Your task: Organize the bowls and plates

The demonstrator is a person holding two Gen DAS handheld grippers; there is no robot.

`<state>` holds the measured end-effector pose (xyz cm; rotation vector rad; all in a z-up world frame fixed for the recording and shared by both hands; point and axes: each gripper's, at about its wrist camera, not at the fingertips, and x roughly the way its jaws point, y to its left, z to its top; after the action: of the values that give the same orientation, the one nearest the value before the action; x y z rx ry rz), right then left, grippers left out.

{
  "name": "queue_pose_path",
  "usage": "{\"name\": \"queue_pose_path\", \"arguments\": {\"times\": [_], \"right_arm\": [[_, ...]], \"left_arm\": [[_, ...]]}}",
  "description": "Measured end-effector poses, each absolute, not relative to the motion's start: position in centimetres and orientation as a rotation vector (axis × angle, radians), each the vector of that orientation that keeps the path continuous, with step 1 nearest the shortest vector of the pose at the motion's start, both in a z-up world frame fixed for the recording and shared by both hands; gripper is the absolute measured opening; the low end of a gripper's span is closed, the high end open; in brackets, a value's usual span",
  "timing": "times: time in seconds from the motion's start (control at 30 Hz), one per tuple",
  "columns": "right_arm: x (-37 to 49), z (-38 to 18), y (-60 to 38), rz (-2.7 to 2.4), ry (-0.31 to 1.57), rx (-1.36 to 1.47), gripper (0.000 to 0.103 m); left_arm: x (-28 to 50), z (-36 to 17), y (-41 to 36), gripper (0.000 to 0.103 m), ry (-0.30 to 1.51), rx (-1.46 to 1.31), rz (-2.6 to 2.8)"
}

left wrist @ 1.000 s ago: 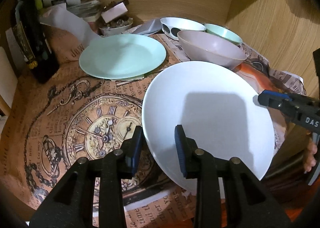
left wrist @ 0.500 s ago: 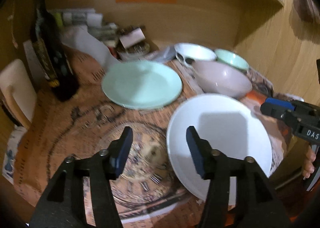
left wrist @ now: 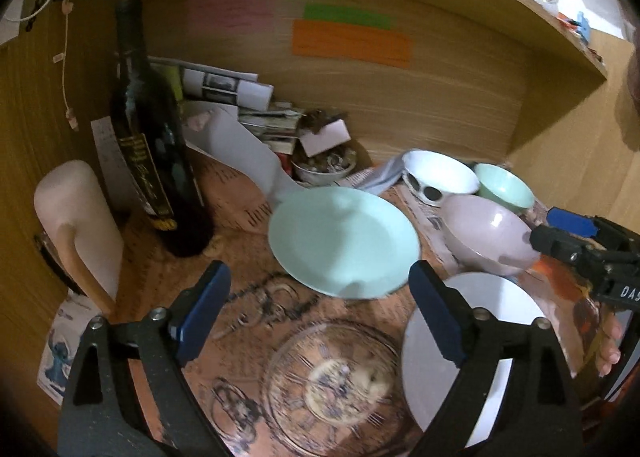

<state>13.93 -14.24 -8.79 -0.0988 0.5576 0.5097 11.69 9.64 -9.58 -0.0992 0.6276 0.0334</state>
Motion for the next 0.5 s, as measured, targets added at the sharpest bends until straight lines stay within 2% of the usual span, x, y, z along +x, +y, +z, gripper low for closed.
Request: {"name": "queue_pose_path", "arguments": {"times": [0.5], "right_arm": [[22.9,-9.0,-10.3,0.521,0.651,-0.169,0.076]], "left_arm": [[18.2,-12.3,13.2,0.095,0.772,-0.143,0.048]]}}
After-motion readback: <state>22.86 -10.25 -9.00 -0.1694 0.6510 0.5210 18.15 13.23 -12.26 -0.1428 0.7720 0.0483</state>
